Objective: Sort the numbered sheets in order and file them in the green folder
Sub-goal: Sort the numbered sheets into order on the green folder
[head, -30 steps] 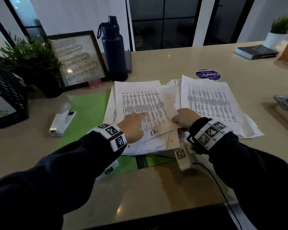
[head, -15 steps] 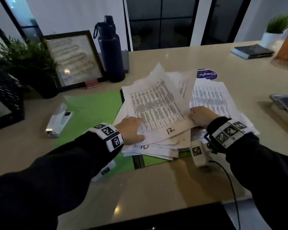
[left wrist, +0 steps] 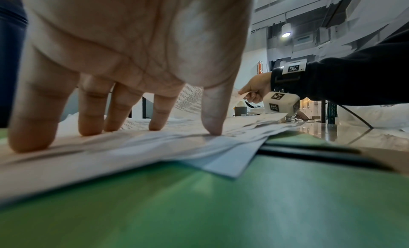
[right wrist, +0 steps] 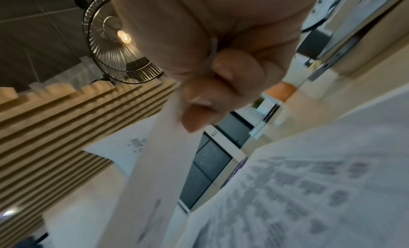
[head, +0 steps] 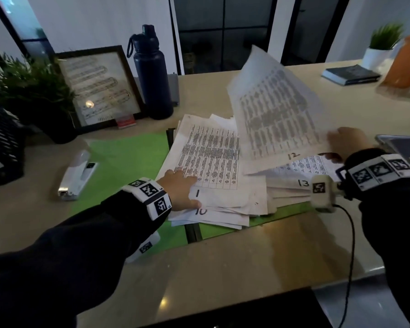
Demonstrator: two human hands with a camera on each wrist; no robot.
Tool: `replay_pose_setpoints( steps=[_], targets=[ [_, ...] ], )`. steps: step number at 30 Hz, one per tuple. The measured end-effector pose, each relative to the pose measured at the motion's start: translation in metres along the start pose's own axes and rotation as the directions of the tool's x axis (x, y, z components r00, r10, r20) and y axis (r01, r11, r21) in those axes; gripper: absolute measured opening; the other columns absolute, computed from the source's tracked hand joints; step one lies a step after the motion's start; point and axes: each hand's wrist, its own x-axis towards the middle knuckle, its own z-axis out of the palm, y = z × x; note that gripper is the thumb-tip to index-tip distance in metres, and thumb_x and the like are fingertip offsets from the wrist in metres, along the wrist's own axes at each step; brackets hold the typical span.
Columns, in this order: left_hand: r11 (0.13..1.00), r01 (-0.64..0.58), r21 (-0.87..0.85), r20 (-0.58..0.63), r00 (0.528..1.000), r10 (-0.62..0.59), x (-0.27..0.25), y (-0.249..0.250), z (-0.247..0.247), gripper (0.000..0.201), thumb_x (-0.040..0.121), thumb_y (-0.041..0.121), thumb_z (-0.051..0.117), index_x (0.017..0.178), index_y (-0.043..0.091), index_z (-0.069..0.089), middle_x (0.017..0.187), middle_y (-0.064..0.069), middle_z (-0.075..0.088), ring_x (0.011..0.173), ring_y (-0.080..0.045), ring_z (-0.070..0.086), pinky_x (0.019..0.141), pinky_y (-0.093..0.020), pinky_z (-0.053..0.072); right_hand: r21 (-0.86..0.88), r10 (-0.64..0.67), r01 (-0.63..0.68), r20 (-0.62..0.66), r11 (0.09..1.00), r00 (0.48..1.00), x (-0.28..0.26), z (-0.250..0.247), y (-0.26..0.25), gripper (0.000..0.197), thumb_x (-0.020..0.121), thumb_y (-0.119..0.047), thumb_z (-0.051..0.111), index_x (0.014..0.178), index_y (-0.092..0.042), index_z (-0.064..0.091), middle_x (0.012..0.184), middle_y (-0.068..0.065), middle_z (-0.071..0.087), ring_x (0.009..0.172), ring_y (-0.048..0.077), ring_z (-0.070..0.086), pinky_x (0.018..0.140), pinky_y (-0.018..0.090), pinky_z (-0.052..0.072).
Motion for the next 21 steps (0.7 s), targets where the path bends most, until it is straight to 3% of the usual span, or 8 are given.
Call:
replay_pose_setpoints(
  steps=[3,6,8,10,12,15,17,21],
  targets=[
    [1.0,0.003,-0.001,0.001,1.0,-0.003,0.0,-0.001,0.001,0.077,0.086,0.06,0.046,0.147,0.024,0.016,0.151,-0.013,0.02,0.137,-0.034,0.02,0.108,-0.046,0.029,-0.204,0.067,-0.052,0.067,0.978,0.995,-0.004,-0.006,0.017,0.022,0.097,-0.011,0.038,0.086,-0.001,0.054,0.059,0.007,0.054,0.023,0.003,0.046,0.026,0.013,0.033],
    [1.0,0.008,-0.012,-0.002,1.0,-0.008,0.001,-0.001,0.001,0.078,0.085,0.06,0.047,0.147,0.024,0.016,0.151,-0.012,0.021,0.138,-0.034,0.019,0.107,-0.047,0.03,-0.356,0.122,-0.088,0.075,0.93,0.99,-0.013,-0.003,0.025,0.022,0.093,-0.018,0.05,0.071,-0.015,0.048,0.084,0.001,0.069,0.07,0.008,0.068,0.06,0.02,0.051],
    [1.0,0.012,-0.025,-0.007,1.0,-0.012,0.001,-0.001,0.001,0.078,0.085,0.06,0.047,0.147,0.025,0.016,0.151,-0.012,0.021,0.138,-0.033,0.019,0.108,-0.046,0.03,-0.513,0.04,-0.015,0.039,0.858,0.998,-0.018,-0.002,0.027,0.007,0.093,-0.027,0.05,0.088,-0.022,0.051,0.112,0.001,0.067,0.102,0.013,0.065,0.079,0.022,0.048],
    [0.999,0.017,-0.042,-0.016,1.0,-0.017,0.001,0.0,0.002,0.077,0.085,0.058,0.048,0.147,0.025,0.018,0.151,-0.011,0.022,0.138,-0.032,0.019,0.107,-0.045,0.03,-0.666,-0.036,0.05,0.035,0.745,0.999,-0.015,-0.003,0.031,0.028,0.096,-0.034,0.042,0.119,-0.019,0.049,0.127,0.0,0.058,0.117,0.014,0.057,0.089,0.022,0.044],
    [0.998,0.022,-0.065,-0.029,0.999,-0.024,0.001,-0.001,0.002,0.074,0.085,0.056,0.049,0.146,0.025,0.02,0.15,-0.011,0.023,0.137,-0.032,0.02,0.106,-0.045,0.031,-0.716,-0.111,0.147,0.098,0.682,0.989,-0.015,0.0,0.035,0.037,0.097,-0.035,0.038,0.129,-0.018,0.045,0.132,-0.001,0.054,0.122,0.016,0.053,0.094,0.025,0.043],
    [0.995,0.038,-0.093,-0.048,0.998,-0.043,0.003,-0.002,0.002,0.07,0.086,0.053,0.05,0.144,0.022,0.025,0.15,-0.01,0.024,0.137,-0.033,0.022,0.107,-0.045,0.032,-0.299,0.025,-0.061,-0.123,0.952,0.992,-0.017,-0.003,0.025,0.049,0.091,-0.026,0.056,0.135,-0.012,0.04,0.132,0.017,0.05,0.123,0.035,0.047,0.095,0.038,0.04],
    [0.991,0.065,-0.115,-0.08,0.994,-0.074,0.003,-0.002,0.002,0.067,0.087,0.05,0.051,0.142,0.019,0.029,0.148,-0.011,0.027,0.135,-0.033,0.024,0.106,-0.045,0.032,-0.249,-0.051,0.005,-0.18,0.969,0.982,-0.025,0.0,0.009,0.059,0.083,-0.026,0.066,0.134,-0.009,0.04,0.129,0.025,0.047,0.12,0.041,0.044,0.097,0.043,0.037],
    [0.985,0.071,-0.16,-0.124,0.988,-0.092,0.007,-0.004,0.005,0.066,0.085,0.047,0.054,0.14,0.02,0.031,0.147,-0.011,0.027,0.134,-0.032,0.025,0.106,-0.047,0.034,0.047,-0.062,0.05,0.301,0.998,0.952,-0.059,0.03,-0.028,0.036,0.087,-0.022,0.063,0.12,-0.013,0.051,0.114,0.016,0.058,0.096,0.032,0.058,0.081,0.039,0.047]
  ],
)
